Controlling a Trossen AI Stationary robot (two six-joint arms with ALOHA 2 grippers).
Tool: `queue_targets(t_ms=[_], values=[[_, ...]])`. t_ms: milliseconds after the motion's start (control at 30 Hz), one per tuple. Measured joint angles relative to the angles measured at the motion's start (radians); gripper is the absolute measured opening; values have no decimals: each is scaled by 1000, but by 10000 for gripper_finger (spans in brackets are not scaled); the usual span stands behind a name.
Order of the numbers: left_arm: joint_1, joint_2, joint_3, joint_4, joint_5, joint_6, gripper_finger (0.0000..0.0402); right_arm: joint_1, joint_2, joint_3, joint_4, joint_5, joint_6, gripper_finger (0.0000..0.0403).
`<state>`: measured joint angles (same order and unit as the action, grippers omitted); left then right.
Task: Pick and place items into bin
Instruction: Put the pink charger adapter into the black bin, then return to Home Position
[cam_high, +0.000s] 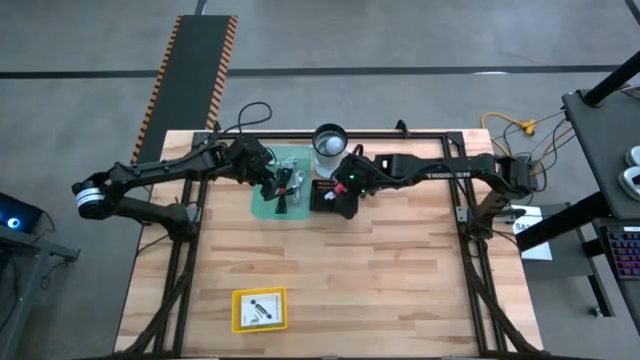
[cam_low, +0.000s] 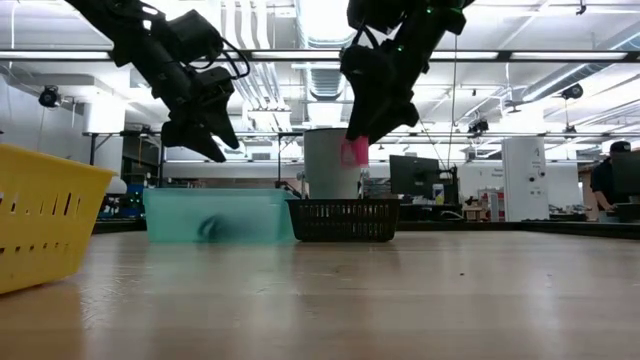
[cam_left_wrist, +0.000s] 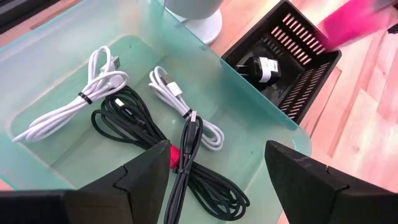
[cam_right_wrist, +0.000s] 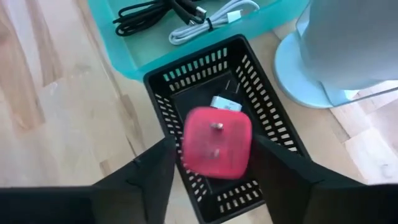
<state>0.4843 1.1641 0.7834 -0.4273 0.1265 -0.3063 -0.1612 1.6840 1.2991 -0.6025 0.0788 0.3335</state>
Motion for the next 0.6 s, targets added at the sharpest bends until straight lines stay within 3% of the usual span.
queue_targets(t_ms=[267, 433, 600], values=[[0, -1, 0, 0, -1, 0, 245, -1, 0, 0, 0, 1, 8, 241], [-2, -65, -4, 99, -31, 32, 244, 1, -34, 0, 34, 0, -60, 229], [-16, -201, -5, 300, 15, 186, 244, 7, -87, -3, 222, -16, -169, 201]])
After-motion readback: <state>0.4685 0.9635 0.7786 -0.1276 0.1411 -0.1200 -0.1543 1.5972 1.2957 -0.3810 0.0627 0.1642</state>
